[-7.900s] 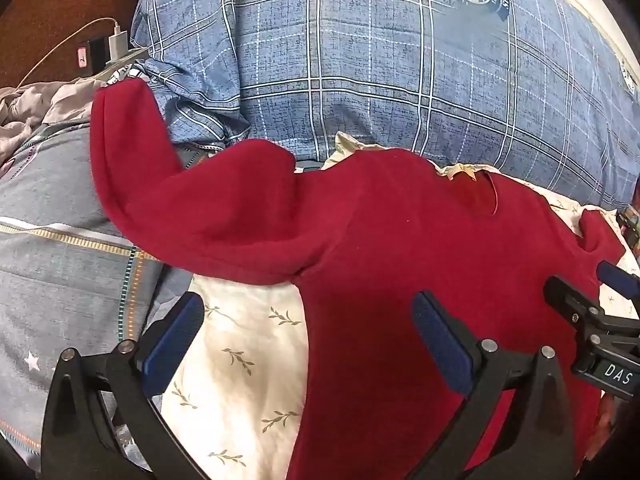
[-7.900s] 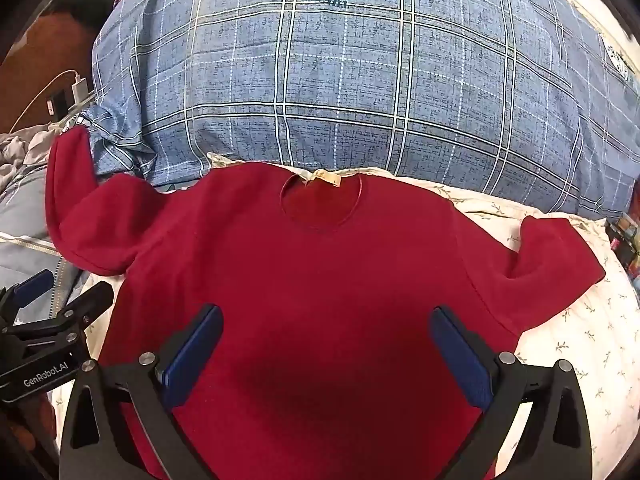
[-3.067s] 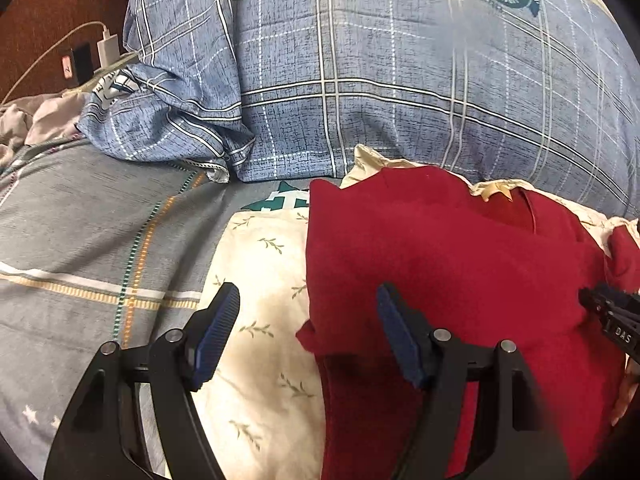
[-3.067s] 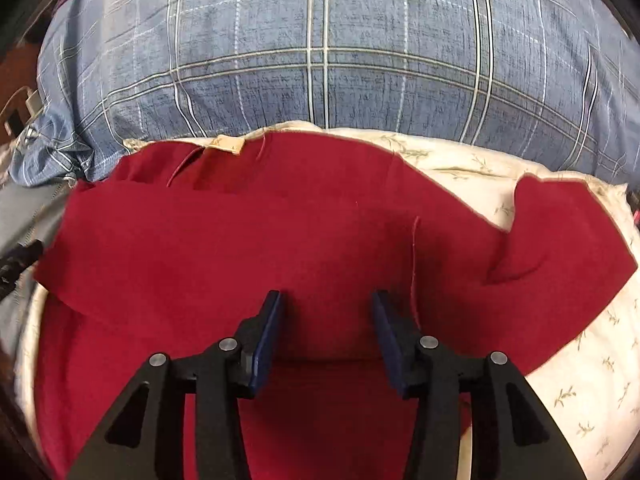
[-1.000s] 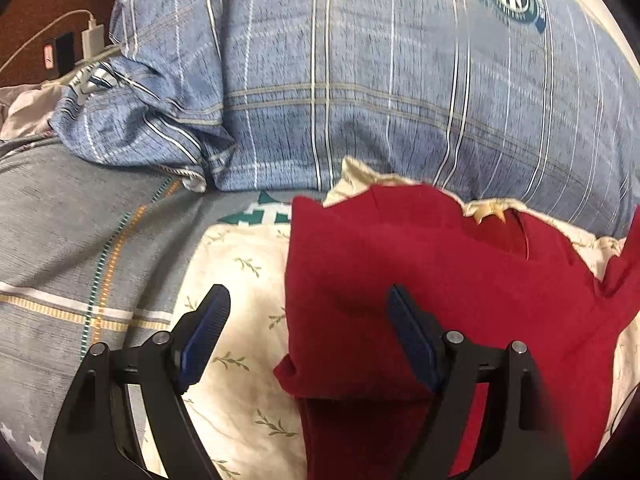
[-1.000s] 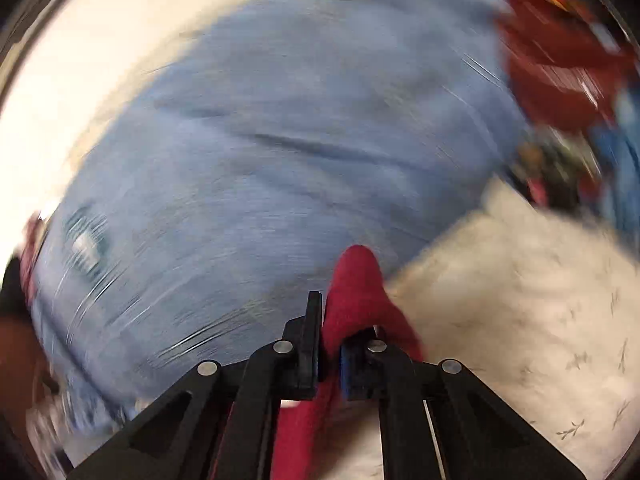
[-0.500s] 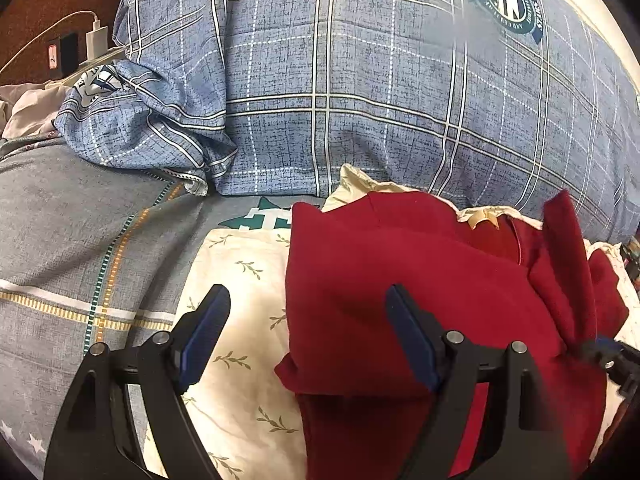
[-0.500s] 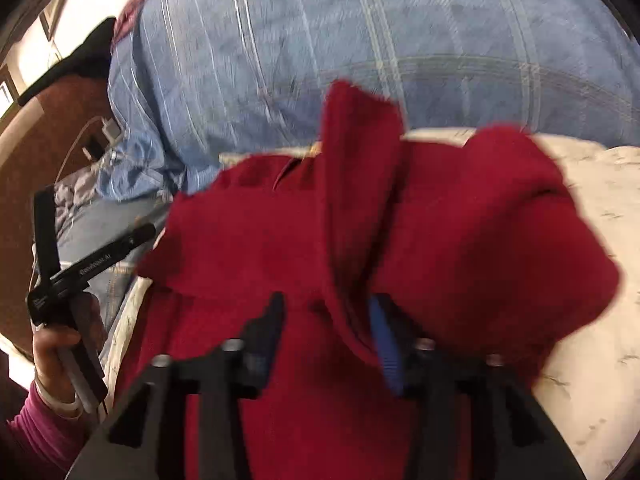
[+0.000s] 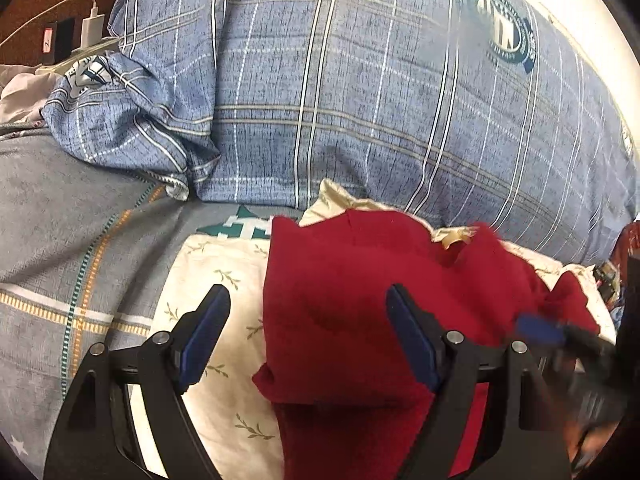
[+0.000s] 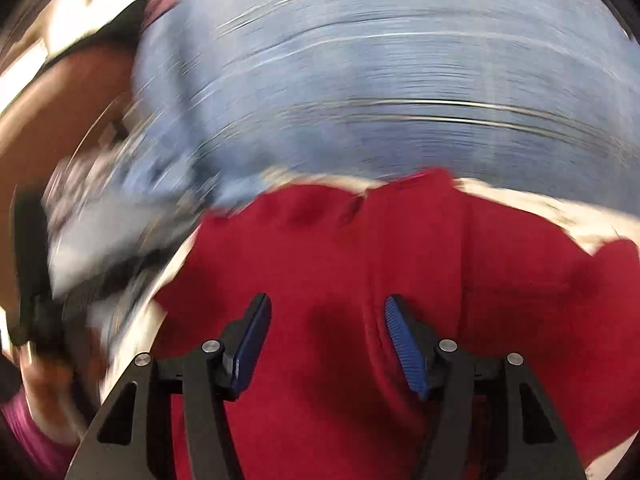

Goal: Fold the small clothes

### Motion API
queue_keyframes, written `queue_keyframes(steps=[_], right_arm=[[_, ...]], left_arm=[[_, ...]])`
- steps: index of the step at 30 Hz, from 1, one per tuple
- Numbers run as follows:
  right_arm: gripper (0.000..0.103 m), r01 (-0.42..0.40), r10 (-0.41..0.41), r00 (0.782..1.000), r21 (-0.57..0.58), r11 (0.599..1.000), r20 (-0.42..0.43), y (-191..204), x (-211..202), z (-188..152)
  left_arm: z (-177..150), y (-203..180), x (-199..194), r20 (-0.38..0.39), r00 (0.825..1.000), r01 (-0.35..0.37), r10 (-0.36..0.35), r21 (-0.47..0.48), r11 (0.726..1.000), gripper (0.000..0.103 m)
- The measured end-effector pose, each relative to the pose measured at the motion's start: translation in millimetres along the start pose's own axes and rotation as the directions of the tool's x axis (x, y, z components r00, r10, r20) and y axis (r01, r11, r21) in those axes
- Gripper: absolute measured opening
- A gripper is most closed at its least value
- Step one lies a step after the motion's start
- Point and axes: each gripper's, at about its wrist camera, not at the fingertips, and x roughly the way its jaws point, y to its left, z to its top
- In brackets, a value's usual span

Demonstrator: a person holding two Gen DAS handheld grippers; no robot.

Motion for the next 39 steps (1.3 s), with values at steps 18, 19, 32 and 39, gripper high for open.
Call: queue_keyframes(steps=[18,19,32,39], right_arm=[[0.069,0.002,-0.03,0.993,0.245,0.969,0.11,-67,-120,-60],[0.069,0.005,-0.035,0.992,0.245,0.97,0.119,-69,-124,-62],[0.069,0.041,-0.096,0.982,0.312,0.949,0.163,-97,-145,-62],[0.069,0.031,-0.073,0.987,0.279,0.96,0.142,-84,-135,-65]], left_arm=[[22,-109,77,-0.175,0.965,0.227,-0.198,0.165,0.96,0.08],[22,-115,86,-0.2,0.96,0.229,-0.194,0.17,0.959,0.08],[58,-106,39,-0.207,0.927,0.349,-0.313,0.171,0.921,0.0],[57,-98,65,-0.235,0.916,0.351,-0.326,0.069,0.934,0.08]])
